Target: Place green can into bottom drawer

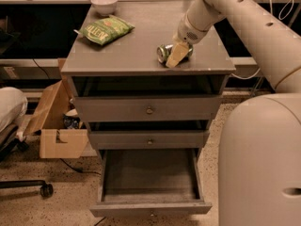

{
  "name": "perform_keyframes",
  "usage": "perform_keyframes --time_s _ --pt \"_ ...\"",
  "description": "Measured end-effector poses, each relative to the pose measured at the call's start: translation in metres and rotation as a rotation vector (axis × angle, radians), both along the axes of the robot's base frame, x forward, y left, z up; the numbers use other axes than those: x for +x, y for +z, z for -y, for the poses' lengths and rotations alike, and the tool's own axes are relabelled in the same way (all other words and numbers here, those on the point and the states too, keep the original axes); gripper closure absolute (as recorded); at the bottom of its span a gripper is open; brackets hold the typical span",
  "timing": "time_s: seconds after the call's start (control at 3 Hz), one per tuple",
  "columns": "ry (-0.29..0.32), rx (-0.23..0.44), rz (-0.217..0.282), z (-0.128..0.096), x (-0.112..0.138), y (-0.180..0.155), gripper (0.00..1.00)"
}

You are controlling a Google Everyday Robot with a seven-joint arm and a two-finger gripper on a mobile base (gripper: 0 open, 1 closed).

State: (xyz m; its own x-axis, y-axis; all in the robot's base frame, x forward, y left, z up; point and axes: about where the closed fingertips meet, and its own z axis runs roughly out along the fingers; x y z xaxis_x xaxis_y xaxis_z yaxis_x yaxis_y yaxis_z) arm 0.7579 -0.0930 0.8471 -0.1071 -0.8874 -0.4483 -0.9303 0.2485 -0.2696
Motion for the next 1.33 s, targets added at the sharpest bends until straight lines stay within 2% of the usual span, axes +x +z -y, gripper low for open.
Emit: perform_keyframes --time_s 0.33,0.67,1.0,1.33 --pt "-0.014 -0.003 -0.013 0.005 0.003 -0.001 0.5" --pt "-0.026 -0.003 -0.019 0.01 0.004 0.0 0.81" --pt "-0.026 -0.003 -0.019 0.01 0.004 0.0 1.0" --pt "-0.028 0.032 0.064 0.016 -0.005 0.034 1.0"
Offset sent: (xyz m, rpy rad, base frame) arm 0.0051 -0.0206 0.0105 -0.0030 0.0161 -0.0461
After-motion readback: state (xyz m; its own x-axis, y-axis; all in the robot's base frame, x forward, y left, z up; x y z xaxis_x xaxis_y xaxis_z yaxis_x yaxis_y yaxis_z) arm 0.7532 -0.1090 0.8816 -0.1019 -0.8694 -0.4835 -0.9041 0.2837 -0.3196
